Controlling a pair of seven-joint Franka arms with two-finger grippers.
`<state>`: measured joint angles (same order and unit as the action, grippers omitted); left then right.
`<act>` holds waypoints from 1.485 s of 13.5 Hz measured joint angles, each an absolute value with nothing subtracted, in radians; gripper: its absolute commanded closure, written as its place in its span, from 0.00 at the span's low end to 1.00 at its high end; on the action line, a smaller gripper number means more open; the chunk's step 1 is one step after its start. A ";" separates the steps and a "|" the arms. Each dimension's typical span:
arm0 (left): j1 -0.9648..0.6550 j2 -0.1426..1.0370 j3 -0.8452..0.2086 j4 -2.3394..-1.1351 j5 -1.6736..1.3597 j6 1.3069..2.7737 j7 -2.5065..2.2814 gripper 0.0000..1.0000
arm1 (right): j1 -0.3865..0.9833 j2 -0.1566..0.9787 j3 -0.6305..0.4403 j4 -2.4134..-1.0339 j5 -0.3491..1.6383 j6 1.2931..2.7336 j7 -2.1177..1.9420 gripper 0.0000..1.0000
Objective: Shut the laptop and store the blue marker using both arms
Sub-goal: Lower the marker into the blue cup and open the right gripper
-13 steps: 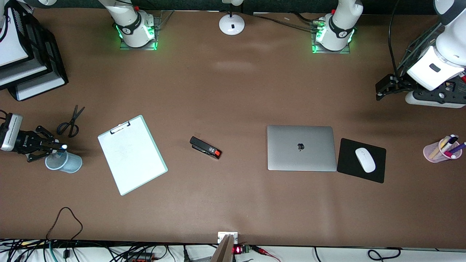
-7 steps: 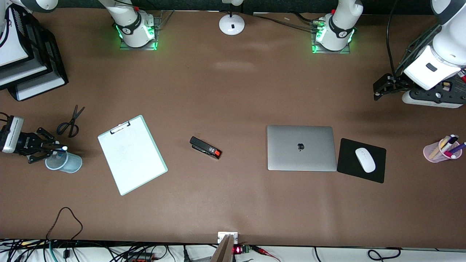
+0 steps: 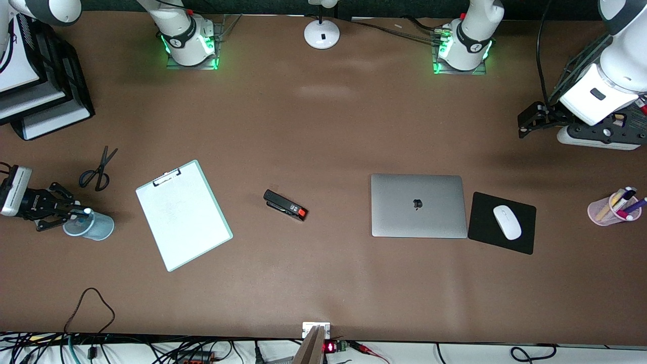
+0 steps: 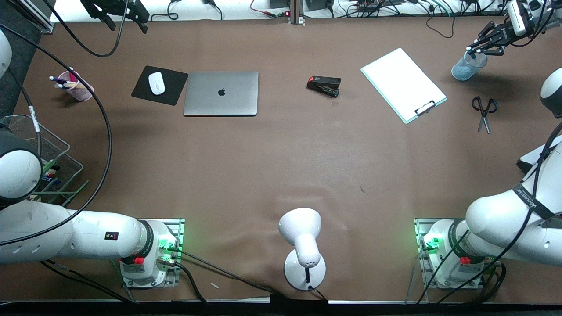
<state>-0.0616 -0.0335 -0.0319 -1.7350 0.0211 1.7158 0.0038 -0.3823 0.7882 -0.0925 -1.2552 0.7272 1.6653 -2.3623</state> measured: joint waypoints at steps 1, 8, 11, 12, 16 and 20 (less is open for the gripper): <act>-0.062 -0.033 -0.032 -1.735 0.021 1.715 0.004 0.00 | -0.389 0.794 -0.092 -1.254 0.738 1.664 -2.365 0.95; -0.062 -0.033 -0.032 -1.735 0.021 1.713 0.004 0.00 | -0.412 0.807 -0.092 -1.254 0.814 1.638 -2.367 0.95; -0.062 -0.033 -0.032 -1.734 0.021 1.713 0.004 0.00 | -0.423 0.820 -0.092 -1.253 0.820 1.637 -2.367 0.95; -0.062 -0.033 -0.032 -1.734 0.021 1.713 0.004 0.00 | -0.427 0.823 -0.092 -1.253 0.820 1.637 -2.367 0.95; -0.062 -0.033 -0.032 -1.734 0.021 1.713 0.004 0.00 | -0.441 0.835 -0.092 -1.253 0.820 1.636 -2.367 0.94; -0.062 -0.033 -0.032 -1.734 0.021 1.711 0.004 0.00 | -0.444 0.858 -0.092 -1.253 0.839 1.636 -2.367 0.94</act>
<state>-0.0621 -0.0335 -0.0321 -1.7343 0.0211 1.7110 0.0042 -0.4440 0.8579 -0.0922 -1.2530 0.8394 1.6362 -2.3673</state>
